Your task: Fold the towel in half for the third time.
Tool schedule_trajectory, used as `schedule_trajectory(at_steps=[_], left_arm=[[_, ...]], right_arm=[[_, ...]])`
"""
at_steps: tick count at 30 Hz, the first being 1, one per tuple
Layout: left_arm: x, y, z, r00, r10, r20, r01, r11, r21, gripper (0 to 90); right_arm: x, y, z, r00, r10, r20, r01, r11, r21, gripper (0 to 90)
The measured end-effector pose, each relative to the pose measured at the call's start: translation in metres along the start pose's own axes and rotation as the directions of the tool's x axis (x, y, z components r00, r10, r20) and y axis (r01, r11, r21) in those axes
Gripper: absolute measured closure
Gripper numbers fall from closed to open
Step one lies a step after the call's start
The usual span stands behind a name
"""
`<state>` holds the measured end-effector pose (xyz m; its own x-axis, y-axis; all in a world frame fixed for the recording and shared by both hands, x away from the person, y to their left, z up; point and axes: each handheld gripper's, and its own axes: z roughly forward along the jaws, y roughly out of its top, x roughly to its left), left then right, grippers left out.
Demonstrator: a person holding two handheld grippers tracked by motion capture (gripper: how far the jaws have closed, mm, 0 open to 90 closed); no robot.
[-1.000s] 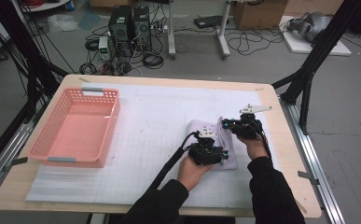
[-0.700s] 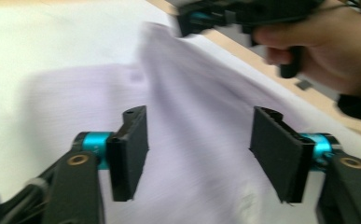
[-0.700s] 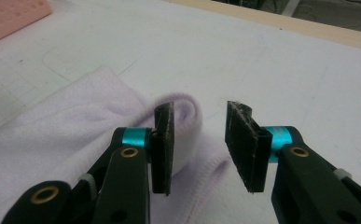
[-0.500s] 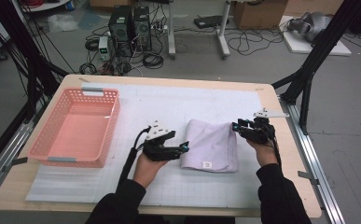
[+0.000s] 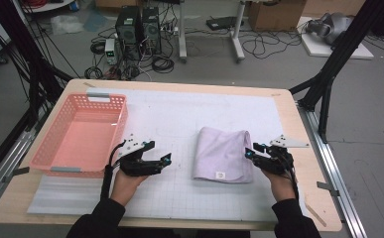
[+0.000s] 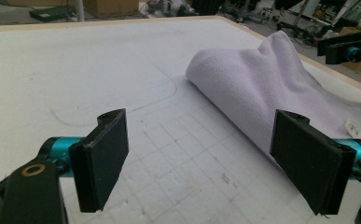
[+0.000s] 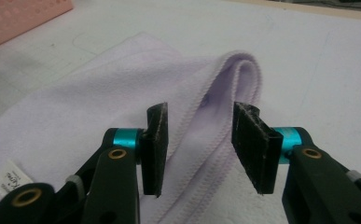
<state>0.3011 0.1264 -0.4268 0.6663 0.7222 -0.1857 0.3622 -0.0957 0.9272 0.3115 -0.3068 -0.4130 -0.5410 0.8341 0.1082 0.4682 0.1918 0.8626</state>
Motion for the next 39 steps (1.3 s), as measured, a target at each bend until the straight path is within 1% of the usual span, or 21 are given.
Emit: schedule_trajectory(at_steps=[2,3,7,8,9,11,13,14,17,18,22,23,25,27,28,29,30,31,34,37,39], left_arm=[[0.001,-0.002,-0.002,1.0000,0.002,-0.003,-0.002,1.0000,0.002,19.8],[0.004,-0.003,-0.004,0.9999,-0.008,0.006,0.008,1.0000,0.003,19.9],[0.005,-0.003,-0.006,0.9999,-0.014,-0.002,0.014,0.9999,-0.006,19.9],[0.005,-0.004,-0.008,0.9997,-0.020,-0.013,0.020,0.9998,0.004,19.7],[0.005,-0.004,-0.008,0.9997,-0.020,-0.013,0.020,0.9998,0.004,19.5],[0.005,-0.006,-0.009,0.9992,-0.034,-0.023,0.034,0.9993,0.017,19.6],[0.005,-0.007,-0.010,0.9992,-0.032,-0.026,0.032,0.9994,0.014,19.7],[0.006,-0.007,-0.010,0.9993,-0.029,-0.025,0.030,0.9995,0.011,19.7],[0.006,-0.007,-0.011,0.9994,-0.028,-0.021,0.028,0.9996,0.003,19.7],[0.006,-0.007,-0.011,0.9993,-0.035,-0.009,0.035,0.9994,-0.003,19.7],[0.007,-0.007,-0.011,0.9995,-0.029,-0.014,0.029,0.9996,-0.003,19.7],[0.007,-0.007,-0.011,0.9995,-0.028,-0.015,0.028,0.9996,-0.005,19.7],[0.007,-0.006,-0.012,0.9993,-0.033,-0.015,0.033,0.9994,-0.008,19.7],[0.008,-0.007,-0.012,0.9993,-0.033,-0.017,0.033,0.9994,-0.001,19.8],[0.008,-0.007,-0.012,0.9993,-0.033,-0.017,0.033,0.9994,-0.001,19.8],[0.008,-0.007,-0.011,0.9993,-0.031,-0.021,0.031,0.9995,0.001,19.9],[0.008,-0.007,-0.011,0.9993,-0.032,-0.021,0.032,0.9995,0.002,20.0],[0.008,-0.007,-0.011,0.9992,-0.034,-0.022,0.034,0.9994,0.003,20.0],[0.009,-0.007,-0.012,0.9989,-0.038,-0.026,0.039,0.9992,0.004,20.2],[0.009,-0.007,-0.012,0.9988,-0.040,-0.028,0.040,0.9992,0.003,20.3],[0.010,-0.007,-0.013,0.9985,-0.045,-0.030,0.045,0.9990,0.002,20.4]], right_arm=[[0.005,0.000,0.004,1.0000,0.003,-0.001,-0.003,1.000,0.007,52.2],[0.007,0.000,0.006,0.9998,0.016,-0.008,-0.016,1.000,0.010,50.9],[0.011,0.001,0.017,0.9993,0.034,-0.017,-0.033,0.999,0.035,47.5],[0.014,0.001,0.024,0.9986,0.048,-0.024,-0.046,0.997,0.056,45.5],[0.014,0.001,0.024,0.9986,0.048,-0.024,-0.046,0.997,0.056,45.5],[0.021,0.000,0.033,0.9997,0.020,-0.015,-0.018,0.994,0.106,47.1],[0.024,-0.001,0.035,0.9999,-0.004,-0.012,0.005,0.991,0.132,54.3],[0.025,-0.001,0.034,0.9998,-0.015,-0.010,0.016,0.991,0.134,55.1],[0.024,0.000,0.027,0.9999,-0.011,-0.002,0.011,0.993,0.119,55.0],[0.021,-0.001,0.018,1.0000,-0.005,0.006,0.005,0.995,0.103,55.4],[0.019,-0.004,0.005,0.9999,0.004,0.010,-0.005,0.994,0.112,58.8],[0.019,-0.004,0.005,0.9999,0.004,0.010,-0.005,0.994,0.112,58.8],[0.020,-0.006,0.009,0.9994,0.021,-0.027,-0.018,0.992,0.128,59.0],[0.024,-0.007,0.017,0.9983,0.031,-0.049,-0.022,0.984,0.176,60.2],[0.024,-0.007,0.017,0.9983,0.031,-0.049,-0.022,0.984,0.176,60.2],[0.027,-0.009,0.023,0.9995,0.013,-0.030,-0.006,0.977,0.215,69.6],[0.028,-0.009,0.023,0.9989,0.010,-0.045,0.000,0.976,0.217,80.7],[0.028,-0.009,0.022,0.9975,-0.002,-0.071,0.017,0.978,0.209,85.9],[0.029,-0.007,0.017,0.9970,-0.024,-0.073,0.038,0.978,0.204,87.5],[0.022,-0.001,0.003,0.9993,-0.008,-0.037,0.015,0.982,0.186,87.5],[0.016,0.000,-0.005,1.0000,-0.005,0.006,0.003,0.979,0.206,87.5]])
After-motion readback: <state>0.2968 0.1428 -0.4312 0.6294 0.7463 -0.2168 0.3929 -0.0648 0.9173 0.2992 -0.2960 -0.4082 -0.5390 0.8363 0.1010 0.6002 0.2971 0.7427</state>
